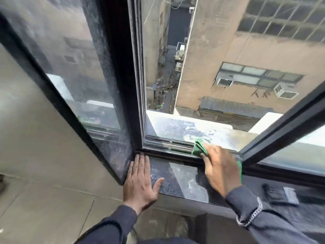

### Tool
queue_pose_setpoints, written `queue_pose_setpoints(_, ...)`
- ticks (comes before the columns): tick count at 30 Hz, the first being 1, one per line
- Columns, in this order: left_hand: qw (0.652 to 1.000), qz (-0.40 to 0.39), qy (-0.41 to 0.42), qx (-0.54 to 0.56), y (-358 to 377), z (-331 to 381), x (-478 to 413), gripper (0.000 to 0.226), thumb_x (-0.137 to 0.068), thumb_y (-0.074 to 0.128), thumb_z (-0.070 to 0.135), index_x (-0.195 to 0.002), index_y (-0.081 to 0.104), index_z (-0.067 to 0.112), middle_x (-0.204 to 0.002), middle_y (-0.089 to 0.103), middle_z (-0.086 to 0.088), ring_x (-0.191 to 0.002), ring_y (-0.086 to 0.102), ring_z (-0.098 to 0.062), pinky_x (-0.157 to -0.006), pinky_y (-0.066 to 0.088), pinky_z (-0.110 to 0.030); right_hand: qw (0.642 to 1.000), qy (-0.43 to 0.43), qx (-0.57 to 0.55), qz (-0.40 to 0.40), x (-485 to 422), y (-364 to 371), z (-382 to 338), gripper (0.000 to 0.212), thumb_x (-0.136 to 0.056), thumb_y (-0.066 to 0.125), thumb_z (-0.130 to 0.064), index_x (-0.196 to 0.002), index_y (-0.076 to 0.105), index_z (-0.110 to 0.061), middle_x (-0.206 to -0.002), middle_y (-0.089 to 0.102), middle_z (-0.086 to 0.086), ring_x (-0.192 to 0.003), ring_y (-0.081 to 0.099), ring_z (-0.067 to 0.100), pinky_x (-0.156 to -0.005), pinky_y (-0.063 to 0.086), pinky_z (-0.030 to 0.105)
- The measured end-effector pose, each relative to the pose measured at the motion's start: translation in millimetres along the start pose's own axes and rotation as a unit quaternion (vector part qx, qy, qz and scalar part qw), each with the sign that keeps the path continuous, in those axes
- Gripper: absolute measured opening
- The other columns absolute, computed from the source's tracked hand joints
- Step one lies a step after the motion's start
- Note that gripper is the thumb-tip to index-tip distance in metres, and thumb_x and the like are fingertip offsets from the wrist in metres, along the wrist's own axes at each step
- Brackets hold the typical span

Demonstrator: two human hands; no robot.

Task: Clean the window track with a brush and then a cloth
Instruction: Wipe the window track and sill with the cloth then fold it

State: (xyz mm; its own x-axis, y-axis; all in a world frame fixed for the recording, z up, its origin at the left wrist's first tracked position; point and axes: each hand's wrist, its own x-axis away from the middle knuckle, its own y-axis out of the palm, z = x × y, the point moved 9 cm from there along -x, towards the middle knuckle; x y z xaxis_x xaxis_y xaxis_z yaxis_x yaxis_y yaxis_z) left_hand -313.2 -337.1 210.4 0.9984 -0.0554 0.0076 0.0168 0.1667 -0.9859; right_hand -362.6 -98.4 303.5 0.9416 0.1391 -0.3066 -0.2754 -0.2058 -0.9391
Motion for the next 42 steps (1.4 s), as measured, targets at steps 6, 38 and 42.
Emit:
queue_pose_setpoints(6,0.999,0.009,0.026,0.027,-0.5,-1.5,-0.3,0.089,-0.089,0.027,0.063,-0.147,0.033,-0.005,-0.156,0.035,-0.025,-0.146,0.031,-0.038,-0.122,0.019,-0.048,0.966,0.251,-0.013,-0.064,48.9,34.6,-42.0,0.056,-0.094,0.039,-0.056,-0.142,0.045,-0.03,-0.144,0.047,0.008,-0.113,0.048,0.037,-0.094,0.041,0.049)
queue_pose_setpoints(38,0.998,-0.004,0.06,-0.02,11.8,0.7,-4.7,0.099,-0.089,0.015,0.072,-0.151,0.022,-0.005,-0.158,0.028,-0.027,-0.149,0.023,-0.038,-0.122,0.018,-0.052,0.928,0.336,0.064,-0.152,136.9,38.1,94.8,0.078,-0.091,0.007,-0.063,-0.157,0.012,-0.021,-0.167,0.006,0.004,-0.153,0.0,0.024,-0.123,0.008,0.053)
queue_pose_setpoints(42,0.998,-0.012,0.056,-0.028,9.5,0.0,-3.8,0.099,-0.088,0.011,0.072,-0.152,0.018,-0.003,-0.16,0.024,-0.026,-0.151,0.019,-0.037,-0.124,0.014,-0.051,0.941,0.308,0.057,-0.124,104.6,57.0,31.6,0.076,-0.094,0.025,-0.06,-0.154,0.025,-0.013,-0.165,0.017,0.012,-0.152,0.012,0.032,-0.121,0.011,0.055)
